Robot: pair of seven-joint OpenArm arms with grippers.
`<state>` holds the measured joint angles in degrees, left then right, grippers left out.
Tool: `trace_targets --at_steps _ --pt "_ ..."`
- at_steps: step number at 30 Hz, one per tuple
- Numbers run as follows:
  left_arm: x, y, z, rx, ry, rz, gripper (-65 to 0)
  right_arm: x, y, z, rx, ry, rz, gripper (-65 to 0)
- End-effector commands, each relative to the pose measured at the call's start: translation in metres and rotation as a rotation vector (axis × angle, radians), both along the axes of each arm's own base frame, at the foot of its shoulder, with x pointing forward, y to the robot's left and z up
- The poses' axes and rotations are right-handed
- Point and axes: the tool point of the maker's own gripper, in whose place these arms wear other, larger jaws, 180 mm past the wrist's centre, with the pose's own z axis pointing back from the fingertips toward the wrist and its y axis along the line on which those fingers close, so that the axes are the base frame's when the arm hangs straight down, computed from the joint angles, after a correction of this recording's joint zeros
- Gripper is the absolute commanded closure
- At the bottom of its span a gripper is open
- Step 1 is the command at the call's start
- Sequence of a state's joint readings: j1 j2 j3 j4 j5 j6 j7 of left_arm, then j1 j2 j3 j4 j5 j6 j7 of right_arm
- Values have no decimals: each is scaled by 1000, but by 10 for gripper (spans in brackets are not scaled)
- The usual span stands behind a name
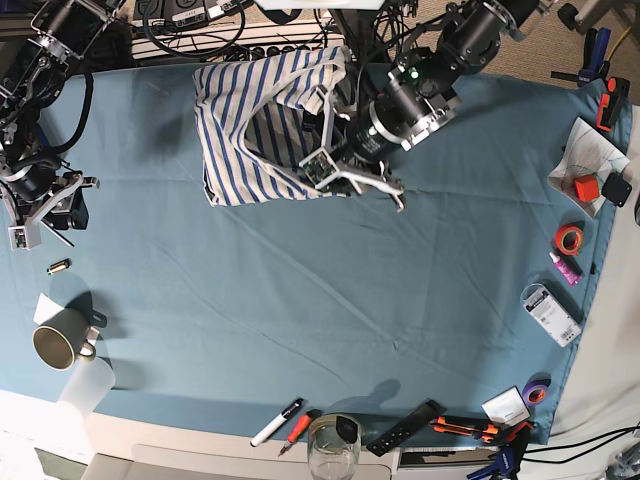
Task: Fold the T-shirt properly
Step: 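Release the shirt and move the left gripper away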
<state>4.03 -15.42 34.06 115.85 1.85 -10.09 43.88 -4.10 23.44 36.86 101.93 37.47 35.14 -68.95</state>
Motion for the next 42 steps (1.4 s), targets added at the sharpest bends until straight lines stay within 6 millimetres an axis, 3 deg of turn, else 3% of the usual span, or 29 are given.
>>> trace_targets --at_steps 1,6,11,16,20,24,33,42 --pt "6 -3 13 -29 -35 0 -211 8 -3 17 -14 -58 7 -205" --pt "4 2 6 10 -7 14 -211 8 -3 17 -15 -58 8 -205" --pt "15 8 14 -22 -35 93 -211 8 -3 18 -14 -61 8 -205" --pt "18 2 13 -52 -46 85 -211 8 -3 18 -14 -62 8 -205" --pt "23 -10 -3 -50 -15 70 -211 8 -3 18 -14 -62 8 -205" --pt "42 -16 -22 -18 15 87 -211 9 -3 18 -14 -64 8 -205" --pt "95 4 1 -2 -58 216 -211 9 -3 18 -14 -65 8 -205" --pt "100 41 -12 79 45 331 -211 10 -2 20 -13 -75 9 -205"
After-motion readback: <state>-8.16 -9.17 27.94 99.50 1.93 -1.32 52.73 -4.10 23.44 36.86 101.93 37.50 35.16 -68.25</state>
